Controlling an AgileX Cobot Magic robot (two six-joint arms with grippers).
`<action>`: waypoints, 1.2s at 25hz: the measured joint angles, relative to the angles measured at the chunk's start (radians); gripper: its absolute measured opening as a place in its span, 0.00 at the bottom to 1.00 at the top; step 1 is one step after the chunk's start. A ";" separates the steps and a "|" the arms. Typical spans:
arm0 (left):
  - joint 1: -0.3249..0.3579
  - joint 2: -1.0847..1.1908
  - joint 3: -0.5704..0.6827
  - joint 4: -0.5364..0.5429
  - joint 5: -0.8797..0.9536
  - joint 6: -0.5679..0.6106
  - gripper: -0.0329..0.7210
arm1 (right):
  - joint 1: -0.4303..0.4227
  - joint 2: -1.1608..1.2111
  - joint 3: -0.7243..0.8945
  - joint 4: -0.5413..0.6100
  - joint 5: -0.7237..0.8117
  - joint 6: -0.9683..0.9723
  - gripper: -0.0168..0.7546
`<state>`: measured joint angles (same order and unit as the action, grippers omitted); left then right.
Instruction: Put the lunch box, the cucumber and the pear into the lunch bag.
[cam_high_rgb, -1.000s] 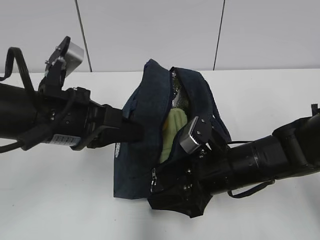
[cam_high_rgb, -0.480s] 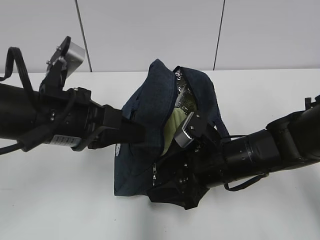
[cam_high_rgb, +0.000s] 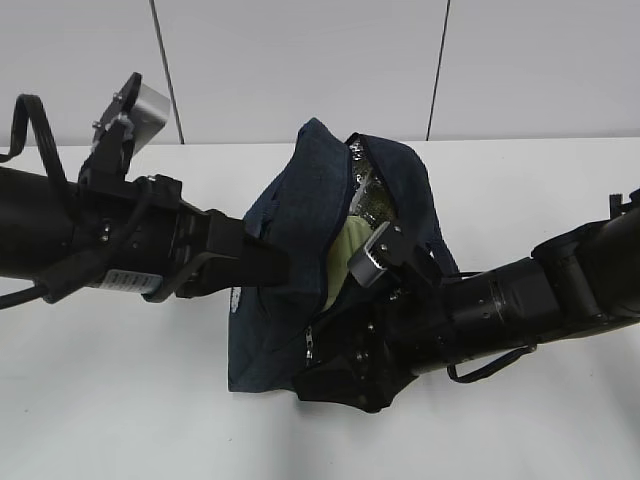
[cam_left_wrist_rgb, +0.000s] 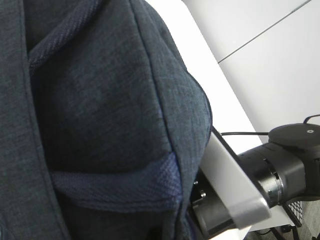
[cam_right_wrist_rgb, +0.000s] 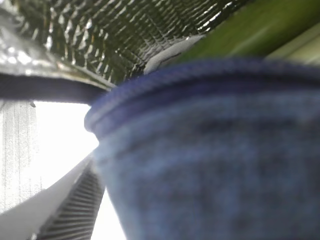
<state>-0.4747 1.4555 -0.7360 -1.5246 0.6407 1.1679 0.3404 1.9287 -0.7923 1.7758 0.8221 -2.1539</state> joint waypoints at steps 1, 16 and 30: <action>0.000 0.000 0.000 0.001 0.000 0.000 0.02 | 0.000 0.000 0.000 0.000 0.000 0.002 0.71; 0.000 0.000 0.000 0.007 -0.004 0.000 0.02 | 0.000 0.000 -0.014 -0.002 -0.073 0.072 0.55; 0.000 0.000 0.000 0.025 -0.003 0.000 0.02 | 0.000 -0.073 -0.014 -0.083 -0.132 0.115 0.52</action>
<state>-0.4747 1.4555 -0.7360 -1.5000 0.6373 1.1679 0.3404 1.8553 -0.8061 1.6929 0.6905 -2.0386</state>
